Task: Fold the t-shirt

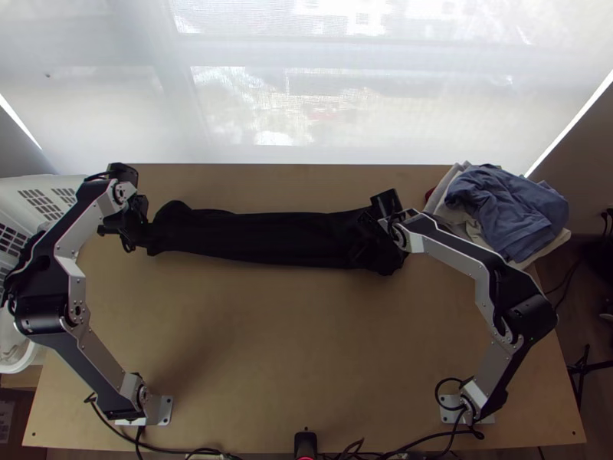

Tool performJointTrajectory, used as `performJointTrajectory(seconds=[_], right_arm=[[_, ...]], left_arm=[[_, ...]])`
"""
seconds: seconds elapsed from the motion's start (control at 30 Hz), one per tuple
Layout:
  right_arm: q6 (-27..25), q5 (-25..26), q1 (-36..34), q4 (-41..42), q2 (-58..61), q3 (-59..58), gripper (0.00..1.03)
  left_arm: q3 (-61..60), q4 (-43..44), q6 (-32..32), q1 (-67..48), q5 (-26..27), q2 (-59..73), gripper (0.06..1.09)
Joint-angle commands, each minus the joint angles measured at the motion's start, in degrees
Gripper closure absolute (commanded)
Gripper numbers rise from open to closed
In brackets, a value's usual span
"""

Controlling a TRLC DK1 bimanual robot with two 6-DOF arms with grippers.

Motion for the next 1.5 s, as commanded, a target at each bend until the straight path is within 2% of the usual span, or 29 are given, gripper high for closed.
performJointTrajectory(seconds=[0.0, 0.03, 0.07, 0.17, 0.2, 0.3, 0.43, 0.63, 0.9, 1.27, 1.47], right_arm=[[-0.4, 0.6, -0.8, 0.1, 0.8, -0.2, 0.05], [-0.4, 0.6, -0.7, 0.1, 0.8, -0.1, 0.05], [-0.4, 0.5, -0.7, 0.1, 0.7, 0.0, 0.05], [-0.3, 0.5, -0.5, 0.1, -0.3, 0.3, 0.05], [-0.3, 0.5, -0.5, 0.1, -0.8, 0.3, 0.05], [0.1, 0.5, 0.2, 0.0, -2.8, 0.9, 0.05], [0.2, 0.5, 1.3, 0.0, -5.5, 1.9, 0.05], [0.9, 0.5, 3.2, -2.6, -8.1, 4.8, 0.05], [1.9, 0.5, 4.9, -3.6, -8.4, 6.0, 0.05], [2.3, 0.5, 5.8, -4.1, -8.5, 5.8, 0.05], [2.5, 0.5, 6.5, -4.1, -8.2, 5.5, 0.05]], left_arm=[[-0.9, -2.2, 3.3, 1.4, -0.1, -0.5, 1.03], [-1.1, -2.4, 3.4, 1.4, -0.1, -0.1, 0.98], [-1.3, -2.3, 3.3, 1.3, 0.0, 0.1, 0.88], [-1.3, -2.4, 2.2, 1.1, 0.0, 0.8, 0.42], [-1.1, -2.6, 1.8, 0.9, 0.1, 1.0, 0.33], [0.0, -2.7, 0.5, 0.6, 0.6, 1.2, 0.21], [3.6, -3.6, -2.2, 1.2, 3.3, 2.0, 0.15], [11.5, -8.5, -7.4, 2.6, 9.6, 6.3, 0.15], [13.2, -8.1, -10.2, 1.5, 11.6, 8.2, 0.14], [16.0, -12.4, -8.0, 2.9, 12.3, 10.0, 0.13], [16.5, -10.2, -9.2, 3.3, 12.8, 11.4, 0.13]])
